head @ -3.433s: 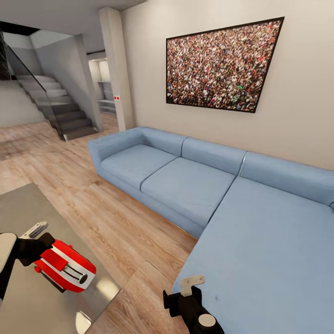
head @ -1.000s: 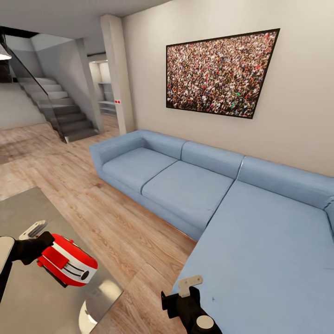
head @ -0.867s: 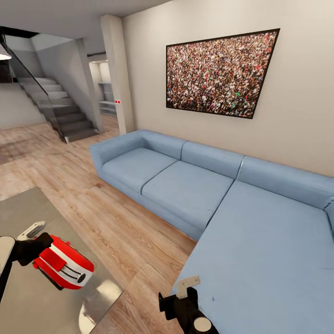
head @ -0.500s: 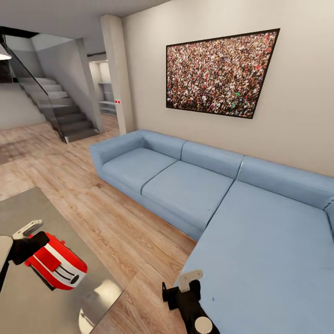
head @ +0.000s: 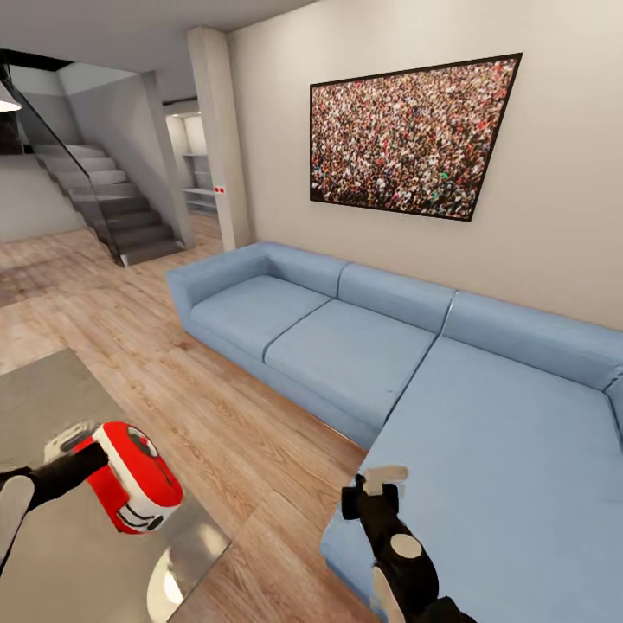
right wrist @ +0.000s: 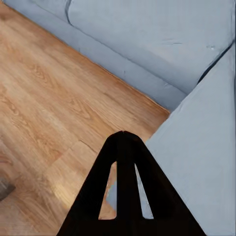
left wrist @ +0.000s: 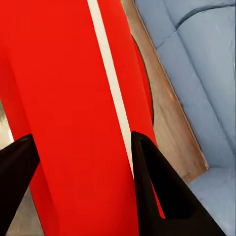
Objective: Turn on the radio receiver that's on the table in the living room.
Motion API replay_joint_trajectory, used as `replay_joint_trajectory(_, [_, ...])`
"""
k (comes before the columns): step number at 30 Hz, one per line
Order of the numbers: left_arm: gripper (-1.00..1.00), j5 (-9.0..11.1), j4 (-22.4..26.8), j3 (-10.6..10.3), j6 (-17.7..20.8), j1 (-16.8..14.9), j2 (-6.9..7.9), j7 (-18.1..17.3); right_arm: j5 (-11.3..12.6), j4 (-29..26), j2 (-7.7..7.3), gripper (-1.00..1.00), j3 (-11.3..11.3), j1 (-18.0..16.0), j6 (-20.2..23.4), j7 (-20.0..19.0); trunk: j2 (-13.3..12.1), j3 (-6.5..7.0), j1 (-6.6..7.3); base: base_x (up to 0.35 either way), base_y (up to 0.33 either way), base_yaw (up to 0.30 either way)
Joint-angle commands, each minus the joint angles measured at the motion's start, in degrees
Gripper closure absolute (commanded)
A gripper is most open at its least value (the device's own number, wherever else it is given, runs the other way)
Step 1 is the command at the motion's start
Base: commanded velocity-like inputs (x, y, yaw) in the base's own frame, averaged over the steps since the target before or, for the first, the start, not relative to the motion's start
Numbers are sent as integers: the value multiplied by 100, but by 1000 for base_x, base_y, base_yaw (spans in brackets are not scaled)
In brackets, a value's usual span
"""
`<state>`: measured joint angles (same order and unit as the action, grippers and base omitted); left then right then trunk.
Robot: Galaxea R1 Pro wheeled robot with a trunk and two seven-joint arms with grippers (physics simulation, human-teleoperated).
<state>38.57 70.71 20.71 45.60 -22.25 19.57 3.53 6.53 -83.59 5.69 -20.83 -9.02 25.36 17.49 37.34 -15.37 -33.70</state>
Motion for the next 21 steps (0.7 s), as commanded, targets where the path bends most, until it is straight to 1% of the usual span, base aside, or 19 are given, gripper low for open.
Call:
replay_joint_trajectory(1, [100,150,-77,-36,-157,15,-9,-340,202,6,0,100,127,-81,16,-14,2,0,1,0,0,0])
replay_joint_trajectory(3, [100,48,-267,-47,-296,24,-9,-704,426,27,-4,100,211,-219,68,-27,2,0,1,0,0,0])
replay_joint_trajectory(4, [100,-43,-386,-51,-443,29,-11,-867,522,46,-5,100,235,-287,119,-30,2,0,1,0,0,0])
replay_joint_trajectory(5, [100,-248,-593,-55,-794,33,-14,-1100,645,67,-6,100,257,-365,213,-34,2,0,1,0,0,0])
replay_joint_trajectory(7, [100,-565,-870,-57,-1350,35,-20,-1438,747,78,-7,100,271,-420,332,-40,2,0,1,0,0,0])
replay_joint_trajectory(9, [100,-783,-1172,-58,-1781,36,-19,-1761,791,82,-8,100,274,-447,403,-42,2,0,1,0,0,0])
replay_joint_trajectory(10, [100,-887,-1457,-57,-2050,36,-16,-2039,807,81,-7,100,273,-461,434,-44,2,0,1,0,0,0])
replay_joint_trajectory(11, [100,-921,-1645,-57,-2249,37,-17,-2200,811,80,-7,100,273,-469,451,-46,2,0,1,0,0,0])
replay_joint_trajectory(13, [100,-938,-1887,-60,-2584,37,-38,-2367,812,80,-7,100,272,-480,502,-97,2,0,1,0,0,0])
replay_joint_trajectory(15, [100,-944,-2114,-64,-2899,37,-121,-2510,819,80,-7,100,272,-512,586,-223,2,0,1,0,0,0])
replay_joint_trajectory(16, [100,-951,-2249,-66,-3075,37,-234,-2634,820,80,-7,100,272,-551,632,-339,2,0,1,0,0,0])
replay_joint_trajectory(17, [100,-1089,-2331,-109,-3192,37,-378,-2943,827,82,-7,100,272,-599,658,-437,2,0,1,0,0,0])
replay_joint_trajectory(19, [100,-1345,-2342,-177,-3333,37,-435,-3219,831,81,-7,100,272,-607,662,-458,2,0,1,0,0,0])
replay_joint_trajectory(21, [100,-1463,-2346,-214,-3521,37,-526,-3304,826,80,-7,100,272,-608,663,-464,2,0,1,0,0,0])
